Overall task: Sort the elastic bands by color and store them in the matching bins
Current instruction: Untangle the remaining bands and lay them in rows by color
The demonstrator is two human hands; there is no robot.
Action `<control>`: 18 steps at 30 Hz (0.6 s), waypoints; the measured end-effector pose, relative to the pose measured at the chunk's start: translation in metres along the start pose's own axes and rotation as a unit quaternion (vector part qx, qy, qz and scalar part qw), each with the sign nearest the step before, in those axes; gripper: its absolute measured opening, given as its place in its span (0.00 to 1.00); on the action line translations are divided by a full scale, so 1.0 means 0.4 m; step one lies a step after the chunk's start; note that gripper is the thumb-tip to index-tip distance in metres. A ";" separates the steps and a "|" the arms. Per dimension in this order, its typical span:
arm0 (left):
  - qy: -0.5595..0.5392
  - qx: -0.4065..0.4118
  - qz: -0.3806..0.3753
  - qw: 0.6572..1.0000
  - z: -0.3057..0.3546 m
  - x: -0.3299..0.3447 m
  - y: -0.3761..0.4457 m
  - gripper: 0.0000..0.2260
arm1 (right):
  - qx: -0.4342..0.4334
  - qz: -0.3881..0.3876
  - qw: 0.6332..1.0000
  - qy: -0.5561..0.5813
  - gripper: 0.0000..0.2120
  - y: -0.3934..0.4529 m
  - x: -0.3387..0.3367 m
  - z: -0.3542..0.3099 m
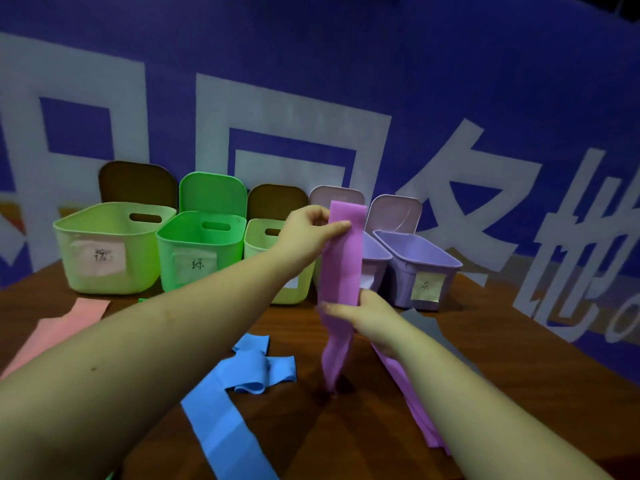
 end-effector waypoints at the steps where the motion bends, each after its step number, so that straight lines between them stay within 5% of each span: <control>1: -0.002 0.000 0.020 1.000 0.015 -0.010 0.001 0.05 | 0.004 -0.011 1.000 -0.009 0.11 -0.009 0.004 -0.004; 9: -0.027 -0.043 0.160 0.986 -0.010 -0.068 0.025 0.12 | 0.089 -0.095 0.991 0.032 0.05 -0.063 -0.022 0.012; 13: -0.111 -0.165 0.223 0.954 -0.075 -0.059 0.031 0.31 | 0.050 -0.025 0.998 -0.017 0.02 -0.086 -0.076 0.018; 18: -0.197 -0.222 0.158 0.942 -0.127 0.013 0.022 0.31 | 0.021 0.052 0.993 -0.100 0.16 -0.116 -0.145 0.043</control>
Point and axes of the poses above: each hand's wrist, its own y-axis towards the middle knuckle, its own x-axis out of the palm, z = x × y, the point moved 1 cm from there along y, towards the middle knuckle
